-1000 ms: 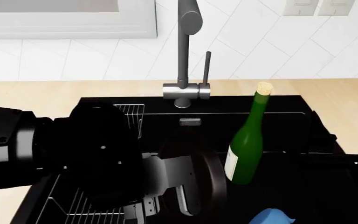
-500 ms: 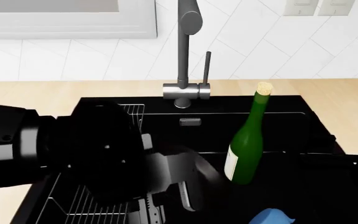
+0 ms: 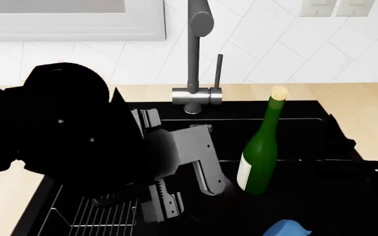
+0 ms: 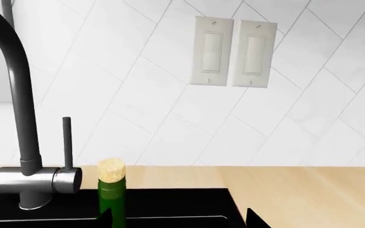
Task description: Pick the teapot and pan and place them in the sink. Then turn on the water.
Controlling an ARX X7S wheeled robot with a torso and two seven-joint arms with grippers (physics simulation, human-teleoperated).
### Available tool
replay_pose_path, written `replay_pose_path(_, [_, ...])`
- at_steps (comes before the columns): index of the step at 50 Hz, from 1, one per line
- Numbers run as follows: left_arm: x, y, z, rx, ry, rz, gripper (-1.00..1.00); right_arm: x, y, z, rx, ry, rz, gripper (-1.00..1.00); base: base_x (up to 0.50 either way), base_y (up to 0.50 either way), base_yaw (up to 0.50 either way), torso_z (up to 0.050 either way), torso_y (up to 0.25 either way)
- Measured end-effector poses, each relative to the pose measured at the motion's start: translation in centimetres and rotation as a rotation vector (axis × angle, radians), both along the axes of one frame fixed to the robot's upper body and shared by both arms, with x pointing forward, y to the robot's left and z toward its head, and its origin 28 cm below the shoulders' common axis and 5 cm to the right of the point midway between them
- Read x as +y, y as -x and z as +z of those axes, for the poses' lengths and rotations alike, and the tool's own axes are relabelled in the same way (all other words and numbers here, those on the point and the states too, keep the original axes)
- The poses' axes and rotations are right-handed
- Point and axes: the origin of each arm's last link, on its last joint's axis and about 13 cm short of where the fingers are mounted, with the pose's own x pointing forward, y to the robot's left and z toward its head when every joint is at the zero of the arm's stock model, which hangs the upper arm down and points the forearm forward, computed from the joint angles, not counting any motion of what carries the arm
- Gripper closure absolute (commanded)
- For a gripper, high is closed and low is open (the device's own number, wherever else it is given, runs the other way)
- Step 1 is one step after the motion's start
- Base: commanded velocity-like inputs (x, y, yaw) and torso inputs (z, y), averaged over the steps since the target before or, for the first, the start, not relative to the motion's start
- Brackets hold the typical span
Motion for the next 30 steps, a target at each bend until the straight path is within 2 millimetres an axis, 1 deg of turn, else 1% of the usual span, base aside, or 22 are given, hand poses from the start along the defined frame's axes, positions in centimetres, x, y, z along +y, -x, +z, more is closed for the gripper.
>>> replay_pose_path(10, [1.3,0.9,3.6,-0.089,0.141,0.012,-1.00,0.4,0.2,0.7,-0.012,0.015,0.007,-1.00,0.00,0.00,0.00,0.000,0.000])
replay_pose_path(15, [2.4,1.3,4.9,-0.153,0.246,0.035,-1.00,0.8,0.3,1.3,-0.020,0.029,0.016,-1.00,0.00,0.00,0.00,0.000,0.000])
replay_pose_path(22, [3.9,2.1,5.9,-0.278,0.403,0.086,-1.00,1.5,0.1,2.4,-0.032,0.049,0.033,-1.00,0.00,0.00,0.00,0.000,0.000])
replay_pose_path(30, [5.4,3.1,5.9,-0.409,0.556,0.135,-1.00,2.6,-0.7,3.7,-0.037,0.069,0.061,-1.00,0.00,0.00,0.00,0.000,0.000])
